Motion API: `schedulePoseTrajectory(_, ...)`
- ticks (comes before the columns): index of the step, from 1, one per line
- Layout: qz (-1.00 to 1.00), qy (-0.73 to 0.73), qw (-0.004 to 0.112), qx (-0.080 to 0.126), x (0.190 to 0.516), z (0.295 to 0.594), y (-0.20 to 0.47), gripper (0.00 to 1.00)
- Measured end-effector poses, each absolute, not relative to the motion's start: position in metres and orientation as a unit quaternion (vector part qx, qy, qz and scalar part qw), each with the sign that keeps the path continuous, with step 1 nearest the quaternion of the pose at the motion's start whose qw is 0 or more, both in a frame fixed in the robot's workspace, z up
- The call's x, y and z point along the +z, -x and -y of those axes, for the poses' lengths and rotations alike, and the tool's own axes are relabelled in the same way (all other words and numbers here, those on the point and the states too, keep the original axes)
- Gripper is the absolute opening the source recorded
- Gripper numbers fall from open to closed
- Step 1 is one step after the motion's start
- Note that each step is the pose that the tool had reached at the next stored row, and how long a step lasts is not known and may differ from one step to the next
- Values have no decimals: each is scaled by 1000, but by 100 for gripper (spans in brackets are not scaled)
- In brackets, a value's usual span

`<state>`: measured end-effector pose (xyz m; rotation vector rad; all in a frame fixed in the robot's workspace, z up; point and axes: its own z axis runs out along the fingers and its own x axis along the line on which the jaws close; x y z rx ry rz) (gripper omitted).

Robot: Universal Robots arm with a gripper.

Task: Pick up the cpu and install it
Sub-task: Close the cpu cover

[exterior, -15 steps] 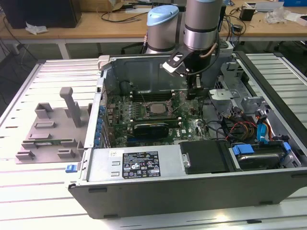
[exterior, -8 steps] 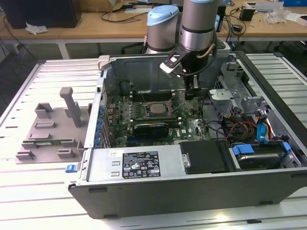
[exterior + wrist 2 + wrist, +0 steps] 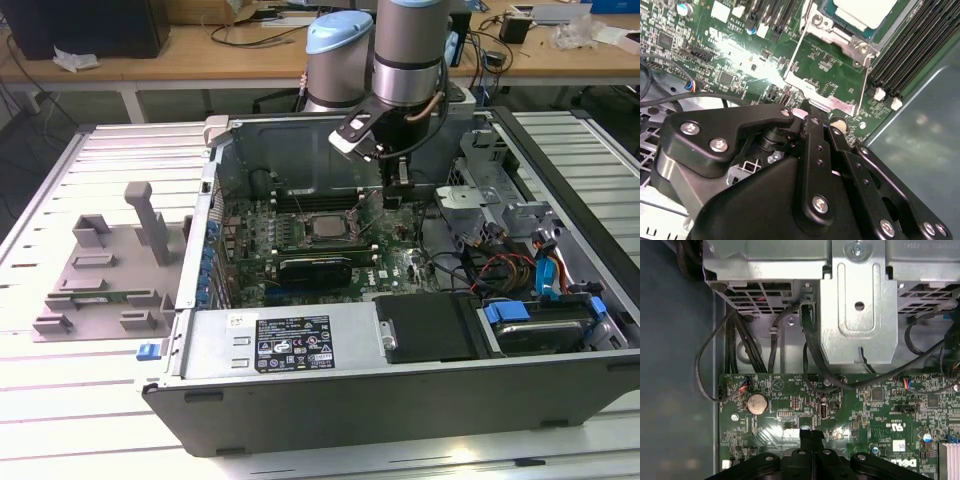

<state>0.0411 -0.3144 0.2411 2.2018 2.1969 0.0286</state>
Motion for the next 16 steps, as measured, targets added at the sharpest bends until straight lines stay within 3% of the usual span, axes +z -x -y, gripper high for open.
schedulePoseTrajectory(16,-704,-710,17,10,241,313,-1,11)
